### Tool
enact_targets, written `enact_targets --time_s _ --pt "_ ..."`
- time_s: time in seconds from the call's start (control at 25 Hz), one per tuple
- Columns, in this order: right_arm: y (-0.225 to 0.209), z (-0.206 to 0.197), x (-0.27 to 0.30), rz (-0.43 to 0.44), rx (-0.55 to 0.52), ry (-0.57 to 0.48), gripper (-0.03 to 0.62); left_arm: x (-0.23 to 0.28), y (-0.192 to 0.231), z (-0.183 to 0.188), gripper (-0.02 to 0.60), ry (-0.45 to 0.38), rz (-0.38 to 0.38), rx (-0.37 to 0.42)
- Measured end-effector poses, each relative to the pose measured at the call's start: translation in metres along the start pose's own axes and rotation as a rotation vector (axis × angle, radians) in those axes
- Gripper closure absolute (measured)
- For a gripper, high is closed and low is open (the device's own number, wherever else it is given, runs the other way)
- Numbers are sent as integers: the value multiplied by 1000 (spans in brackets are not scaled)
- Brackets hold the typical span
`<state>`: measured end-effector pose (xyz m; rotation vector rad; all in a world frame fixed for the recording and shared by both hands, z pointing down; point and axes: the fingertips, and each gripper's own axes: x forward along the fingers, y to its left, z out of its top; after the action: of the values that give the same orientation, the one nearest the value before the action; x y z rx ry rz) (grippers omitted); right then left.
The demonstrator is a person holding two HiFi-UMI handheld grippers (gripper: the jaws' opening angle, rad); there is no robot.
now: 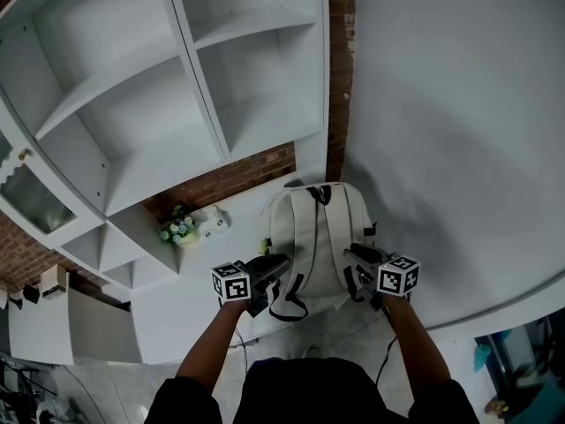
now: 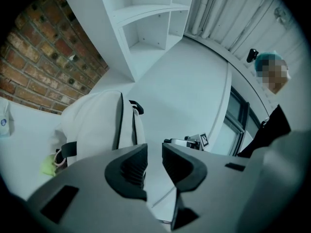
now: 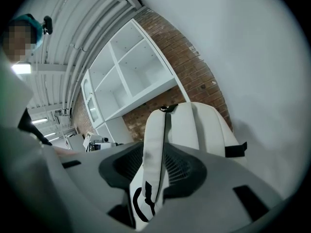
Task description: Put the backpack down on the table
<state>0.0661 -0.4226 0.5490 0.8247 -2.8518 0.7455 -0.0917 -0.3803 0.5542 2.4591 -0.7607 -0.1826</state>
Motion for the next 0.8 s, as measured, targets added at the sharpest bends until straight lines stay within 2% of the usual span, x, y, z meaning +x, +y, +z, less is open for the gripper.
enact_targets --time_s 0.08,0.32,0.52,0.68,0.8 --pt "12 -4 2 16 -34 22 448 0 -7 -2 480 -1 -6 0" --pt "55 -17 9 85 -72 47 450 -19 -10 -3 486 -1 52 -18" --pt "89 -20 14 103 -97 44 450 -40 -24 -9 538 -7 99 19" --pt "123 -33 22 122 -111 61 450 -62 -32 -24 556 24 153 3" --pt "157 -49 24 151 -109 80 450 -85 -49 -34 563 10 173 3"
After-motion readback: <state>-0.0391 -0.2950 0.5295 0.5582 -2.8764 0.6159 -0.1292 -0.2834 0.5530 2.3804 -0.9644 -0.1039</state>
